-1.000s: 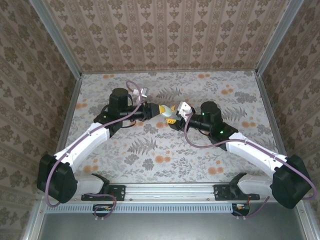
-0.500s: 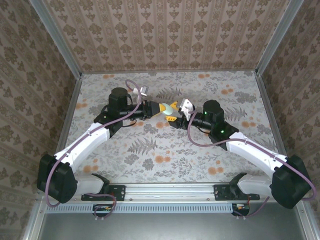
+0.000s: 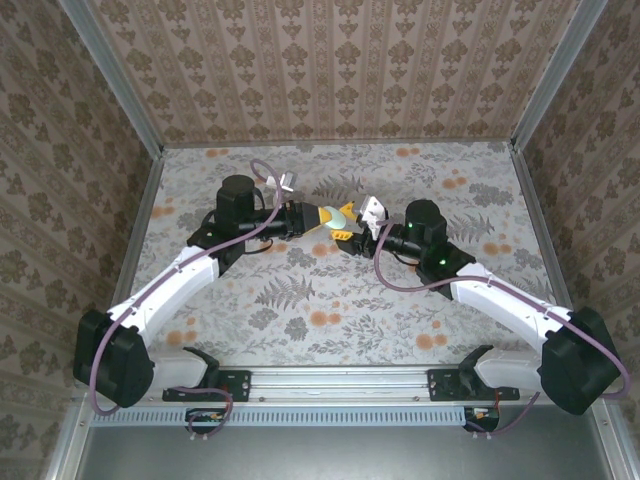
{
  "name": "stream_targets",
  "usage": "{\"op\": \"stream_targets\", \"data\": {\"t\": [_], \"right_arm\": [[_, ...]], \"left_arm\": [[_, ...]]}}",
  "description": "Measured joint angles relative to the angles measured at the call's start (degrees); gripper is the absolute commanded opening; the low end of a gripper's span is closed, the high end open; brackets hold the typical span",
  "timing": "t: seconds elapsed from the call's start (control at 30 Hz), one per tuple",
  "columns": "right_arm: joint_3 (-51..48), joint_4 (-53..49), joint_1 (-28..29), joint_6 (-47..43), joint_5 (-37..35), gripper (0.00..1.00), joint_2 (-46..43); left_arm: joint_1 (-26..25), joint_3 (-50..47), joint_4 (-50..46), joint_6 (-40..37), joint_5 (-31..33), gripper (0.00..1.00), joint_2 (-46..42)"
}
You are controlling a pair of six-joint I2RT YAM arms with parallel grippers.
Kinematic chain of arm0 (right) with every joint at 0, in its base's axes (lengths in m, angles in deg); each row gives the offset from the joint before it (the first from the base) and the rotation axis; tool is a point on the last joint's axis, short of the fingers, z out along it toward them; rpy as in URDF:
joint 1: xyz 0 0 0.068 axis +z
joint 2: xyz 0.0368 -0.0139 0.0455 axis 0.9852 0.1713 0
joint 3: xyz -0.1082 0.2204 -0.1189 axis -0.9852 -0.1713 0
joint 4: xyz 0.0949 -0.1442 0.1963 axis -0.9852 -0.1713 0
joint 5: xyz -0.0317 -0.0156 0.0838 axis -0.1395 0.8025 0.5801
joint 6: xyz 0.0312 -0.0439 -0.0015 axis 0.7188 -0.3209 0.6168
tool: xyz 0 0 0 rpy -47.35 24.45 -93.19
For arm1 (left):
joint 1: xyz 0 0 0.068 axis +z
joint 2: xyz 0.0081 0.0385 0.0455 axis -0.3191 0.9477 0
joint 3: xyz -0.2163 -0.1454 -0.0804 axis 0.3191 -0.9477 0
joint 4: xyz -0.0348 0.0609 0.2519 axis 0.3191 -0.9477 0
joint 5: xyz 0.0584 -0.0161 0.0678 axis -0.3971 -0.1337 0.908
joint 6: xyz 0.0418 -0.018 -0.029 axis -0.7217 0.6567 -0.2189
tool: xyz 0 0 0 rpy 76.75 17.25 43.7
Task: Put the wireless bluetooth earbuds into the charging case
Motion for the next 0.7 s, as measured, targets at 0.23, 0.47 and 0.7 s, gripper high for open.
{"op": "stream_targets", "data": {"t": [0.23, 0.47, 0.7], "right_arm": [[0.3, 0.0, 0.0, 0.2, 0.1, 0.39, 0.2], [2.1, -2.2, -2.3, 3.2, 6.4, 0.35, 0.3], [7.8, -7.8, -6.8, 7.0, 20.7, 0.34, 2.8]], "left_arm": [[-0.1, 0.0, 0.5, 0.0, -0.1, 0.25, -0.1], [-0.1, 0.0, -1.6, -4.6, 2.0, 0.71, -2.8], [2.4, -2.2, -3.8, -29.7, 3.0, 0.75, -11.1]]}}
